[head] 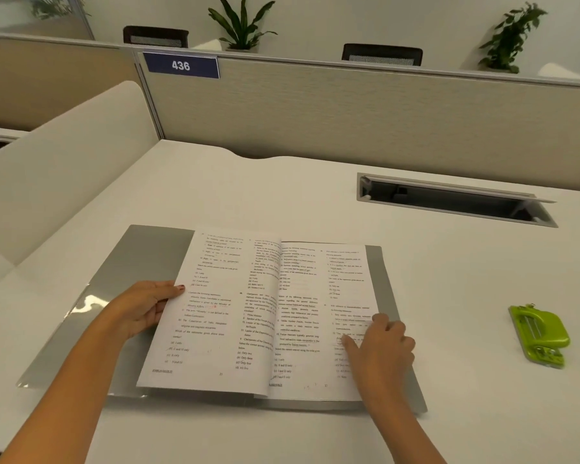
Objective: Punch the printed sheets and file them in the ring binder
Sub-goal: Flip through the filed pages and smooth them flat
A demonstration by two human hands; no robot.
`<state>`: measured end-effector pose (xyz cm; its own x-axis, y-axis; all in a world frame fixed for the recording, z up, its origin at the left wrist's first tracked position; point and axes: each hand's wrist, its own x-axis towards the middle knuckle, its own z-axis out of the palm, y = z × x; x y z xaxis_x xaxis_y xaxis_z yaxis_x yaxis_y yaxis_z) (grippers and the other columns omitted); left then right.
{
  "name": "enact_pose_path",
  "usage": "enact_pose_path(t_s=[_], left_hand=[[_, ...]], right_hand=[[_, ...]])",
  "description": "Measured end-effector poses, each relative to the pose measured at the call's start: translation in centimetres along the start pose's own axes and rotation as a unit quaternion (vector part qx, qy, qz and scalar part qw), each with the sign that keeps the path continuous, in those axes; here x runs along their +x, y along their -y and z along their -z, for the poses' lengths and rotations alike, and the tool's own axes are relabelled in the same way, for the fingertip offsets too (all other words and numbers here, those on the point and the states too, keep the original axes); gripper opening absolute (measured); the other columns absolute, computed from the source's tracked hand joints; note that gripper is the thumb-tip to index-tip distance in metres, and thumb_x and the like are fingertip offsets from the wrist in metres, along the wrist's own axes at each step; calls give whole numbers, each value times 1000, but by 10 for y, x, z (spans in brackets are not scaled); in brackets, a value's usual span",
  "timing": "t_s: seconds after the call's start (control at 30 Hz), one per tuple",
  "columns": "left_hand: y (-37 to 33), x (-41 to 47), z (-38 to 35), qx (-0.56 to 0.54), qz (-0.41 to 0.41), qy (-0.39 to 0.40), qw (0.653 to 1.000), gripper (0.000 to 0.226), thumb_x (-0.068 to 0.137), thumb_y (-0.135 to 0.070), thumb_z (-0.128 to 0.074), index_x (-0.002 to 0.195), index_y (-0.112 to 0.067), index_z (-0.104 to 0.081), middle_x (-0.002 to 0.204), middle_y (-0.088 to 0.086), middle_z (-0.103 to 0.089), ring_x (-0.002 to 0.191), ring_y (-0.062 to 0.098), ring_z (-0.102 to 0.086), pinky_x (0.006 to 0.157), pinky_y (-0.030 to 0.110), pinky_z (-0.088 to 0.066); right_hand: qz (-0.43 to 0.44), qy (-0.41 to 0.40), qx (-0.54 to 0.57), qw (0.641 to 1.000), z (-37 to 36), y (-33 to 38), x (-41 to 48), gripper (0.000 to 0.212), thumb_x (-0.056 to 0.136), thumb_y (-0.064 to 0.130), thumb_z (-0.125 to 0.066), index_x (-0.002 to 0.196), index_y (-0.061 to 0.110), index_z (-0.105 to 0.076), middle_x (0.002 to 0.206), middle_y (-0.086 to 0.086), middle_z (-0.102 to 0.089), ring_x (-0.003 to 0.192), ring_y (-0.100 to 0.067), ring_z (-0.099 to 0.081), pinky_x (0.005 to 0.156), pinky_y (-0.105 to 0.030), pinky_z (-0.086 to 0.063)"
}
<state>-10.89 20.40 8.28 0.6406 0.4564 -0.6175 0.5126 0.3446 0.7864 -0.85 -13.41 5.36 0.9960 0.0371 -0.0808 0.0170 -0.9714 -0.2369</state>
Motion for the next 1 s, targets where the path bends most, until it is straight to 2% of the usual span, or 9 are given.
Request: enact_pose_path(t_s=[0.17,0.4,0.53,0.6,0.7,0.8,1.0], left_hand=[[1,3,0,-3,2,8,1000,23,92,-3,-56,114,4,-61,99,18,-73,71,23,-74,63,36,-62],[4,4,-1,-16,2,13,1000,24,93,-3,-55,115,4,-61,106,20,-71,72,23,-74,63,36,-62],[3,3,-4,-3,-6,8,1000,21,93,-3,-55,112,4,-62,105,20,-70,72,24,-74,63,35,-61],[1,2,-6,11,-11,5,1000,22,93,-3,-54,113,5,-61,108,22,-70,80,28,-71,64,35,-61],[-1,1,-8,21,-16,2,1000,22,94,-5,-54,113,4,-61,109,23,-69,88,32,-67,65,36,-61],[-3,1,-9,22,-21,-3,1000,19,94,-5,-54,109,1,-63,106,21,-70,87,32,-67,66,37,-60],[-3,4,-10,30,-30,-9,999,16,93,-4,-55,105,-1,-65,93,15,-75,85,29,-68,69,36,-60]], right_hand=[[-53,28,22,998,3,2,7,63,81,51,-68,120,10,-40,117,-11,-47,104,-31,-51,82,-37,-47],[-89,34,81,992,4,-1,11,73,71,46,-79,117,5,-41,116,-16,-43,96,-36,-52,74,-35,-45],[-82,32,170,982,6,-8,17,55,78,20,-79,118,3,-45,112,-16,-57,98,-34,-58,72,-32,-39],[-79,12,199,977,10,-13,19,41,80,10,-75,112,4,-51,107,-14,-64,93,-31,-59,71,-31,-39],[-76,-11,229,970,21,-20,19,18,81,10,-75,92,9,-61,88,-6,-67,71,-20,-53,58,-25,-34],[-79,-32,252,964,29,-26,20,13,77,13,-79,78,12,-66,70,2,-62,59,-14,-50,50,-16,-29],[-69,-32,279,957,33,-25,20,9,77,11,-79,83,8,-74,80,-6,-74,62,-16,-57,52,-13,-31]])
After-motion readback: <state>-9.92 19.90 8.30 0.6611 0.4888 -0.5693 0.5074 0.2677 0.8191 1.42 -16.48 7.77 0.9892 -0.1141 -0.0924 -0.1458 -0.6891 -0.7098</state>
